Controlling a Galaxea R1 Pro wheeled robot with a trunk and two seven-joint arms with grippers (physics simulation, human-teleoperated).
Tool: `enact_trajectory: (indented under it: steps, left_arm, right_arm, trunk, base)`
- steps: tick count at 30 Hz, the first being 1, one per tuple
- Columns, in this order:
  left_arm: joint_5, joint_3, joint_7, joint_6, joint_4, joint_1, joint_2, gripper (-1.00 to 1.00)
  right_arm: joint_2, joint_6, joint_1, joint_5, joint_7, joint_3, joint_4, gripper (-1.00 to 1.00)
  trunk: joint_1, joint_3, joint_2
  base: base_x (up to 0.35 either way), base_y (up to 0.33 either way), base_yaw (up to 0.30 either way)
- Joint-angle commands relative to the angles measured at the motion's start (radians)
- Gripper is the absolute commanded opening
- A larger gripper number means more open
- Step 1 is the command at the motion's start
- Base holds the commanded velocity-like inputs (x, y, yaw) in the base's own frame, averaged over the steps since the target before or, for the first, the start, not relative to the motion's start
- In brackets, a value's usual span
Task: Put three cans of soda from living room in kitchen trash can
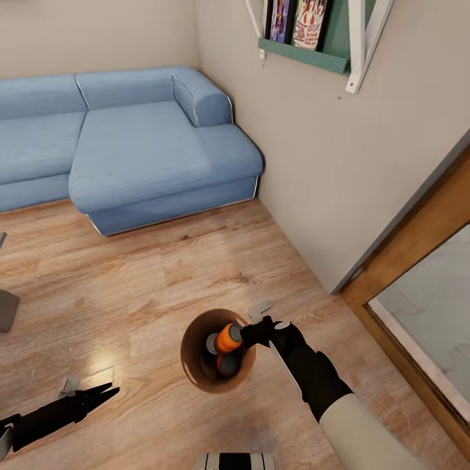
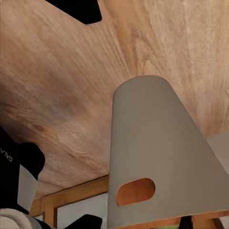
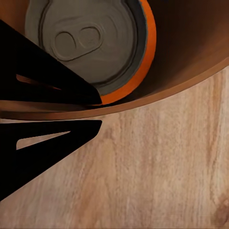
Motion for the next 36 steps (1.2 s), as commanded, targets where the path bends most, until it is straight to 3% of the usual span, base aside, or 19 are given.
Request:
enact_trajectory:
  steps: [1,21,26,36]
  left_arm:
    - [0.000,0.000,0.000,0.000,0.000,0.000,0.001,1.00]
    - [0.001,0.000,-0.001,0.000,0.000,0.000,0.002,1.00]
    - [0.001,0.000,-0.001,0.000,0.000,0.000,0.003,1.00]
    - [0.001,0.000,-0.002,0.000,0.000,0.000,0.003,1.00]
  right_arm:
    - [0.000,0.002,0.000,-0.017,0.007,0.000,-0.001,-1.00]
    - [0.000,0.002,0.000,-0.017,0.007,0.000,-0.001,-1.00]
    - [0.000,0.002,0.000,-0.017,0.007,0.000,-0.001,-1.00]
    - [0.000,0.002,0.000,-0.017,0.007,0.000,-0.001,-1.00]
  trunk:
    - [0.004,-0.003,-0.007]
    - [0.081,-0.066,-0.147]
    - [0.081,-0.066,-0.147]
    - [0.119,-0.097,-0.217]
  base:
    - [0.000,0.000,0.000]
    - [0.000,0.000,0.000]
    - [0.000,0.000,0.000]
    - [0.000,0.000,0.000]
